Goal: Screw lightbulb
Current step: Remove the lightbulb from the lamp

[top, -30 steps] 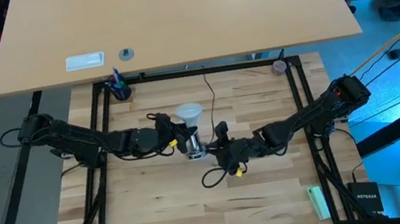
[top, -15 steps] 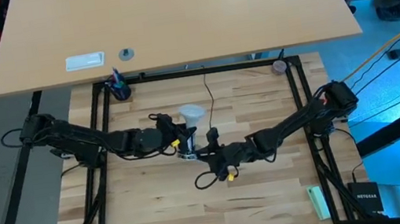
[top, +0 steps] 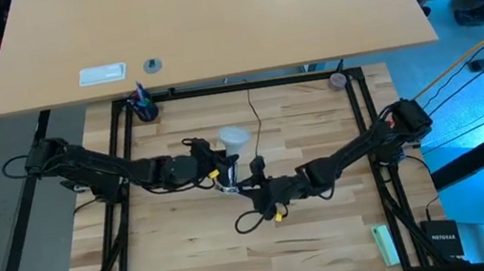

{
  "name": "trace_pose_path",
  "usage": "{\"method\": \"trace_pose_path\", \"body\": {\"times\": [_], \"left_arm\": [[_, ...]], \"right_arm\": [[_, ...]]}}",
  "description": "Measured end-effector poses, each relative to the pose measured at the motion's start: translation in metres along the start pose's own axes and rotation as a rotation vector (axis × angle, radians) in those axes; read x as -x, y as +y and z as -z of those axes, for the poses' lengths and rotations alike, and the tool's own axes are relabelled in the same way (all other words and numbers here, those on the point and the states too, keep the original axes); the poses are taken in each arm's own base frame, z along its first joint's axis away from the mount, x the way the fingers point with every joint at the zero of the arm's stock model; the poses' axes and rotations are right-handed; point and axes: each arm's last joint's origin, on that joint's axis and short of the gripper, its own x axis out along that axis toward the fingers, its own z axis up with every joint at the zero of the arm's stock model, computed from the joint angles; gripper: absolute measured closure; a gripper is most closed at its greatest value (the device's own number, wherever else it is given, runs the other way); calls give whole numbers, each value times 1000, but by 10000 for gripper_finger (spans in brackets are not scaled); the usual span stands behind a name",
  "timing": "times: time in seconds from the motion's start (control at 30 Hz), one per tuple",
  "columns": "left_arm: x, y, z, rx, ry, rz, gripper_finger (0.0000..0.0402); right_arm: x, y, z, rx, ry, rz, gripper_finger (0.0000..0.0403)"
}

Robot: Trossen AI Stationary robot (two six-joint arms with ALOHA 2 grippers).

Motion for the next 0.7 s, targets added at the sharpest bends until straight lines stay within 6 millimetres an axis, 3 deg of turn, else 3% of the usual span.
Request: {"method": "trace_pose_path", "body": {"times": [0.17, 0.47, 0.7], "left_arm": [[2, -3, 2, -56, 6, 16, 271], [7, -10, 11, -270, 28, 47, 271], [-8, -9, 45, -511, 93, 43, 271]], "right_arm": [[11, 4, 4, -26, 107, -5, 256], [56, -22, 17, -242, 300, -53, 213], [70, -9, 52, -424, 155, -17, 214]]}}
